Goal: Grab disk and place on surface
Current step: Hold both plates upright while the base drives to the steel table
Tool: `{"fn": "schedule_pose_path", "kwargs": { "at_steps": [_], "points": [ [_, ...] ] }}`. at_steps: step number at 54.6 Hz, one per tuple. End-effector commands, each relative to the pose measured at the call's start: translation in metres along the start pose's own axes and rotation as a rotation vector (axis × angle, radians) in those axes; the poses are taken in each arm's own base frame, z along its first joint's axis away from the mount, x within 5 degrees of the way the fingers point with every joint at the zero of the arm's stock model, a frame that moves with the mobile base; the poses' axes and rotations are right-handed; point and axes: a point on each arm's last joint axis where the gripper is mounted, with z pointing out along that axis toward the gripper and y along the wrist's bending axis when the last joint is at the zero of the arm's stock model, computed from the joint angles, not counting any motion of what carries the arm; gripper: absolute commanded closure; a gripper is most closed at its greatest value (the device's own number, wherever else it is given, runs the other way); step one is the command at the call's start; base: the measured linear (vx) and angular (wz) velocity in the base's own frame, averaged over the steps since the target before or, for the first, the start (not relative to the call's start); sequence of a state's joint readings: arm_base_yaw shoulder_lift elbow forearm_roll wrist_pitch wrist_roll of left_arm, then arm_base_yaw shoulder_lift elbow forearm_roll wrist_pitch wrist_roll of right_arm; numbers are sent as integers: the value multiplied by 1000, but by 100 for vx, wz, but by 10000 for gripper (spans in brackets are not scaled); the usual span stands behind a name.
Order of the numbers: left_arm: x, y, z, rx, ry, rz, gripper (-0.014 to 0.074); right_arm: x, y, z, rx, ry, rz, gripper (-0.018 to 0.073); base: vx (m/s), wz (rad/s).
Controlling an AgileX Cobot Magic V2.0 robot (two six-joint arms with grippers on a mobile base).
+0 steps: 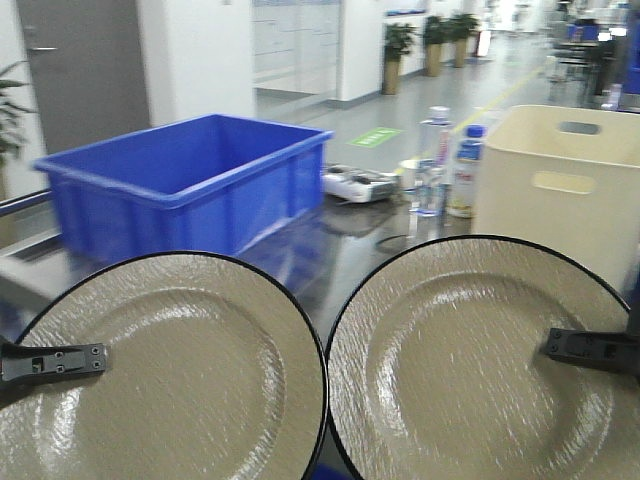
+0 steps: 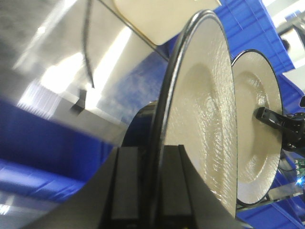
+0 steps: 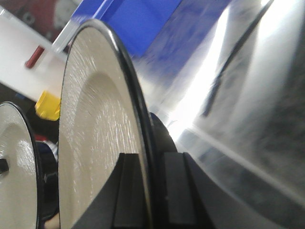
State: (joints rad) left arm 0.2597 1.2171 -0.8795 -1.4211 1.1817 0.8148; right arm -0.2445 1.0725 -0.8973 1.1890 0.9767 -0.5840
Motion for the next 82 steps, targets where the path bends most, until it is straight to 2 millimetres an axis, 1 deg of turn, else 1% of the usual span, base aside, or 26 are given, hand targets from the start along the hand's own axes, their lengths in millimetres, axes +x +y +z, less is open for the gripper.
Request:
{"fn": "schedule_pose_path", "kwargs": {
  "at_steps": [1,26,37,52,82],
  "points": [
    [-11,-26,-5,136,-90,-9,596,-12,18,-9,-88,-102,35,568,31,-65],
    [-11,-26,-5,136,-90,-9,595,-12,18,-9,-88,-102,35,568,27,-73],
    [-11,-26,-5,136,-90,-9,595,-12,18,-9,-88,-102,35,568,17,-53],
    [-11,-26,-5,136,-90,-9,595,-12,18,-9,-88,-102,35,568,6,-18],
    [-11,-26,-5,136,-90,-9,595,-14,20,-9,-112,-116,54,568,0,-1]
  ]
}}
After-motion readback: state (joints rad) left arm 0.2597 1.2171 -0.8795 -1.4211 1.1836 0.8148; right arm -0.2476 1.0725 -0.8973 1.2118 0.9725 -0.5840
